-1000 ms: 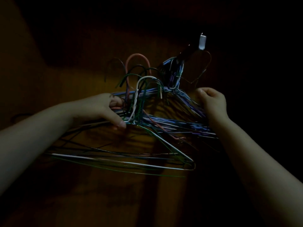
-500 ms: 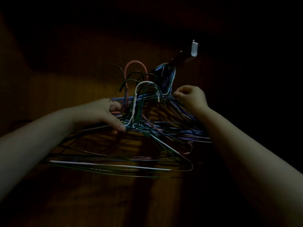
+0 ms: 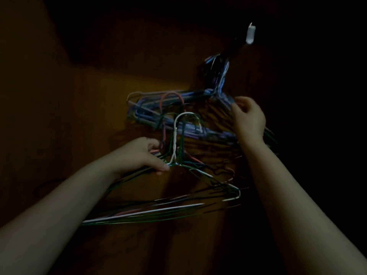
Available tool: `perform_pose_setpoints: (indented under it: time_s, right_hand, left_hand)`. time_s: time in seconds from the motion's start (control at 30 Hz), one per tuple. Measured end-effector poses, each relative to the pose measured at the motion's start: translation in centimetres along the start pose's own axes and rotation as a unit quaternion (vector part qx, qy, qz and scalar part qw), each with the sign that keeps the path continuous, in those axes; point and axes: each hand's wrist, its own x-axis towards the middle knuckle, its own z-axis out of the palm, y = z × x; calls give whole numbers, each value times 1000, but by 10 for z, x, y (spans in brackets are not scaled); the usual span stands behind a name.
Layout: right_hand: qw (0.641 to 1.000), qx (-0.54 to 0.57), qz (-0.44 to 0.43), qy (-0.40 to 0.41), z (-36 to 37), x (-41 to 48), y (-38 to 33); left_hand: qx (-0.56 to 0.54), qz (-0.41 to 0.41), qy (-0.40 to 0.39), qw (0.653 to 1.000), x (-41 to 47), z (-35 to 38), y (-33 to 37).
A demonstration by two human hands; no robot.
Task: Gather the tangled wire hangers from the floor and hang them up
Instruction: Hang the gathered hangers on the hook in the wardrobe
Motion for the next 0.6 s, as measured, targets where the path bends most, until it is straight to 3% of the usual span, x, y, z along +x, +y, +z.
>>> perform_pose_setpoints:
  time_s: [0.2,0.4,0.6]
  right_hand:
    - [995,93,7,-19,-13,-130,13]
    - [944,212,180,-179,3,-263,16]
    - [928,197,238,-209,-9,-290,31]
  left_hand:
    - [-52,-44,25,997,-45,38,-39]
    - [-140,-86,69,984,-86,82,-70]
    - [-140,-96,83,982,-107,115,-85]
